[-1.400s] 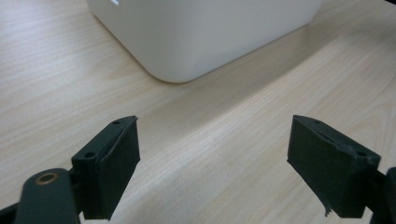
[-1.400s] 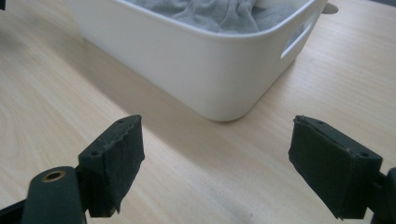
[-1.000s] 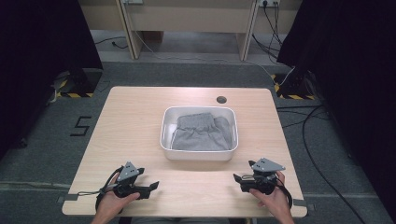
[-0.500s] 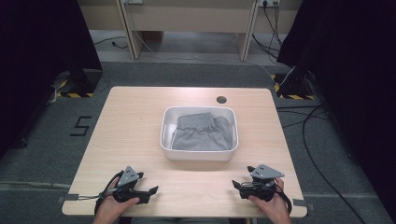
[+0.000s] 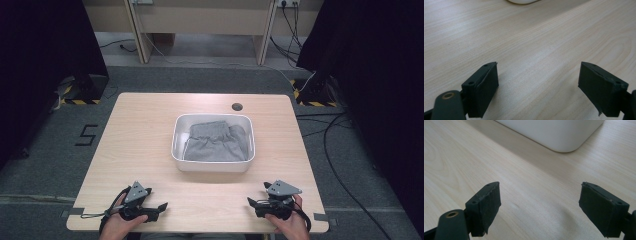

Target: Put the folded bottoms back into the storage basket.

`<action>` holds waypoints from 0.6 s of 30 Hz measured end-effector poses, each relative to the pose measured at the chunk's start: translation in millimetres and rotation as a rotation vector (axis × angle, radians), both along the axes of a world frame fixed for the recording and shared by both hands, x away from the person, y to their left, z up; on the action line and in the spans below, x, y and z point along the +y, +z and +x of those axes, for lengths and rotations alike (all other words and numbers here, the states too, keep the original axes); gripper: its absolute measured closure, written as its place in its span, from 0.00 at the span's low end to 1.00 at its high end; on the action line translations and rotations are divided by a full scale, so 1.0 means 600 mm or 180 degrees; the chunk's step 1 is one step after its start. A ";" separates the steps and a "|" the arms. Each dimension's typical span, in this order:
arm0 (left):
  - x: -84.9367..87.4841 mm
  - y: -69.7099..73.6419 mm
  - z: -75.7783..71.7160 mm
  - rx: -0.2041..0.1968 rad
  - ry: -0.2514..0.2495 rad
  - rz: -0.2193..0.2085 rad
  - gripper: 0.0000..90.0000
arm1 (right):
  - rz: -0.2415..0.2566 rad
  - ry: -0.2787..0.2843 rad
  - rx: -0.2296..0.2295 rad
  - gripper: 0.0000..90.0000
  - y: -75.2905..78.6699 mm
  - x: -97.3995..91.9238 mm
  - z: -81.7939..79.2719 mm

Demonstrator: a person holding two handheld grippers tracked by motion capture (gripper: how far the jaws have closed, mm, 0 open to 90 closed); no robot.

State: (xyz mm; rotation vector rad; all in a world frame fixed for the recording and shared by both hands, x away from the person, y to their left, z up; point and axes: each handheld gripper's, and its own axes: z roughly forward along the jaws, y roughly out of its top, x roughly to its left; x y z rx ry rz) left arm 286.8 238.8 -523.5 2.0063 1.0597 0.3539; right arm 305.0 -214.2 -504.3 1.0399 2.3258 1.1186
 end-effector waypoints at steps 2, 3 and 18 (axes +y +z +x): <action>0.001 0.001 -0.001 0.0011 0.0018 -0.0001 0.17 | 0.0003 0.0008 -0.0004 0.20 0.001 0.000 -0.003; 0.002 0.000 -0.004 -0.0015 0.0017 0.0042 0.17 | 0.0018 0.0014 -0.0012 0.20 0.001 -0.001 -0.006; -0.002 -0.012 -0.042 -0.0263 0.0055 0.0159 0.16 | -0.0114 -0.0127 0.0131 0.20 -0.024 -0.004 -0.026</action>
